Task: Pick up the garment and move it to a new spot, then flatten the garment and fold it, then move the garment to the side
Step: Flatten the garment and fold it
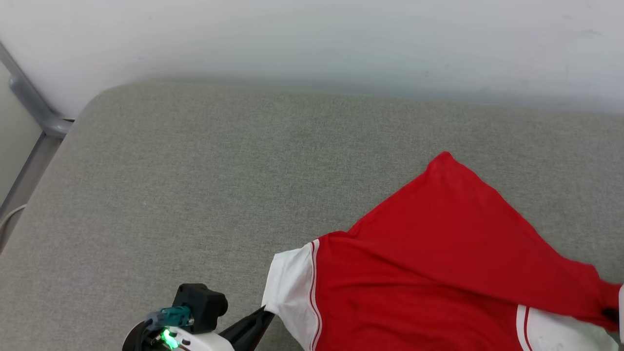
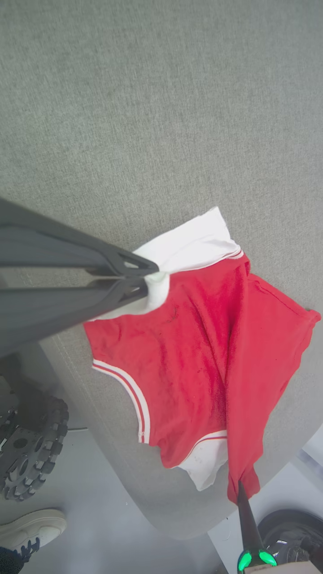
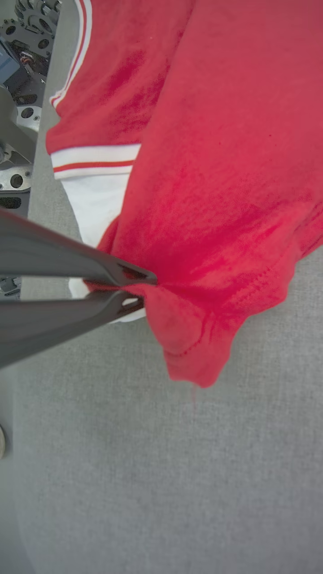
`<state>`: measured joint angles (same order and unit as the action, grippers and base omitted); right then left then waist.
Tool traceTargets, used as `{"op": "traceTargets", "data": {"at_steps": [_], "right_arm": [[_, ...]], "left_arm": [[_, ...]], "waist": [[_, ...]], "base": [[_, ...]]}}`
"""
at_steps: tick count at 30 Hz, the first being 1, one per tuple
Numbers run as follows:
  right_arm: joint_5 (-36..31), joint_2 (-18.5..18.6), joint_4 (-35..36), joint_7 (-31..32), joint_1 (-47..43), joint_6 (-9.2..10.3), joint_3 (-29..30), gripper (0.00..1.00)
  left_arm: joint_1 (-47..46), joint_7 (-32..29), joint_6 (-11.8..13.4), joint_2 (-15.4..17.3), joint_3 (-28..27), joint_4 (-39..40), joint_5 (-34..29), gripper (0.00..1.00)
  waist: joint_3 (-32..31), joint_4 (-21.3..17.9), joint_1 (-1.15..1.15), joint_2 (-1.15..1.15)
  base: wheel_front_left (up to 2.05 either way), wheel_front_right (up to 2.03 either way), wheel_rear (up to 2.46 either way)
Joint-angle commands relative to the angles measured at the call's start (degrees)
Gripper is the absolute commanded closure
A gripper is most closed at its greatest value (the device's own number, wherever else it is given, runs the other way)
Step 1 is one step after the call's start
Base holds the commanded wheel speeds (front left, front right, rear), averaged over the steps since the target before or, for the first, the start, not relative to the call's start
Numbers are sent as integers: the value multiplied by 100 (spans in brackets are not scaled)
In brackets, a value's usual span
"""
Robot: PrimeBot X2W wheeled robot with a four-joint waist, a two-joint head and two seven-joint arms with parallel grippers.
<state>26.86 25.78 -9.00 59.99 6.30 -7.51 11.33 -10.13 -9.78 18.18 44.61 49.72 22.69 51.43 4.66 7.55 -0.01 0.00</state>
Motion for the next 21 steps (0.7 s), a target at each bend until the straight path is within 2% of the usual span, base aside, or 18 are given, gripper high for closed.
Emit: {"op": "traceTargets", "data": {"at_steps": [1,7,14,15,16,17,21], "right_arm": [[33,-70,68,-18,-189,5,75,100],[-106,-318,247,72,-781,5,238,100],[-178,-350,269,22,-1077,4,171,100],[-160,-322,274,47,-1097,4,119,89],[-145,-285,292,27,-1089,5,100,4],[-134,-252,306,1,-1045,5,105,0],[22,-102,501,69,-781,4,20,0]], "left_arm": [[52,45,29,-22,-6,-14,16,100],[148,135,34,-81,4,-66,61,100],[121,140,8,-96,22,-91,70,100],[116,141,2,-92,22,-87,67,100],[107,141,-6,-88,26,-84,61,100],[98,139,-9,-83,31,-80,50,100],[42,138,-34,-83,42,-55,10,100]], "waist": [[-38,-17,1,0],[-111,-59,1,0],[-134,-74,1,0],[-127,-73,1,0],[-122,-68,1,0],[-116,-61,1,0],[-53,-11,1,0]], "base": [[0,0,0],[0,0,0],[0,0,0],[0,0,0],[0,0,0],[0,0,0],[0,0,0]]}}
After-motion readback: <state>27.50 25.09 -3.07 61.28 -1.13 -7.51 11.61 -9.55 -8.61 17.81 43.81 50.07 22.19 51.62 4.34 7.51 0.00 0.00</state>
